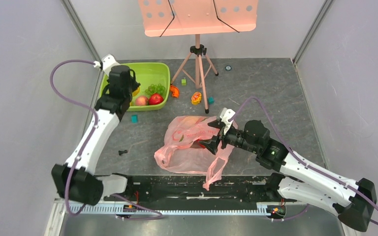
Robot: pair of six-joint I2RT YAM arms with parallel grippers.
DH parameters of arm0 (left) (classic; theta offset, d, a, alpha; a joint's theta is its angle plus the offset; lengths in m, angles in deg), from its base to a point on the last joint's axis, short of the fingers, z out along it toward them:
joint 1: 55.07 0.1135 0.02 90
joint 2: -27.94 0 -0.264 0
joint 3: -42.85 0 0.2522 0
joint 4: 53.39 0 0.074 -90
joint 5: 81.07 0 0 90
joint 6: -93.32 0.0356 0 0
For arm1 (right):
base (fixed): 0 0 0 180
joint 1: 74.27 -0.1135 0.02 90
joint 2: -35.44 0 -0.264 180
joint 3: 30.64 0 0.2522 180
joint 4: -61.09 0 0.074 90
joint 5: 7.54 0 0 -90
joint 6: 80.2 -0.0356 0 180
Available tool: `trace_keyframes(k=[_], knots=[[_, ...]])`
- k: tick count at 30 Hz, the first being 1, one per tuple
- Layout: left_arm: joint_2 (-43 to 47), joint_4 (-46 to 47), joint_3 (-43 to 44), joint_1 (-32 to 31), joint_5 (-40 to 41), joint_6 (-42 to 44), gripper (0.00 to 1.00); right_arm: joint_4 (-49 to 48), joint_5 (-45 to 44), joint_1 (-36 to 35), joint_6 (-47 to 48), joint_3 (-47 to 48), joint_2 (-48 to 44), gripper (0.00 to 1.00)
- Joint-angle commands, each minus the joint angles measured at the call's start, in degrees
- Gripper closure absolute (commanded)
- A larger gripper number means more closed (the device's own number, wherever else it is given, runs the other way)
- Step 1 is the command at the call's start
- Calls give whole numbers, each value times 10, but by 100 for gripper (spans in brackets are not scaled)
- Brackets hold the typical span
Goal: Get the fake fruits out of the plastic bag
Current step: Place the fake fruit in the bin.
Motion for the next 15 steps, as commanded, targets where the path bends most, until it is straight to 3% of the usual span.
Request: trace_keyframes(k=[1, 8, 15], knots=[[-67, 45, 63, 85, -50, -8, 98, -2, -4, 1, -7, -10, 5, 16], [-204, 63, 105, 188, -98, -30, 98, 1, 8, 1, -7, -18, 24, 16], [-320, 64, 165, 195, -98, 16, 98, 13, 12, 1, 6, -15, 45, 16]])
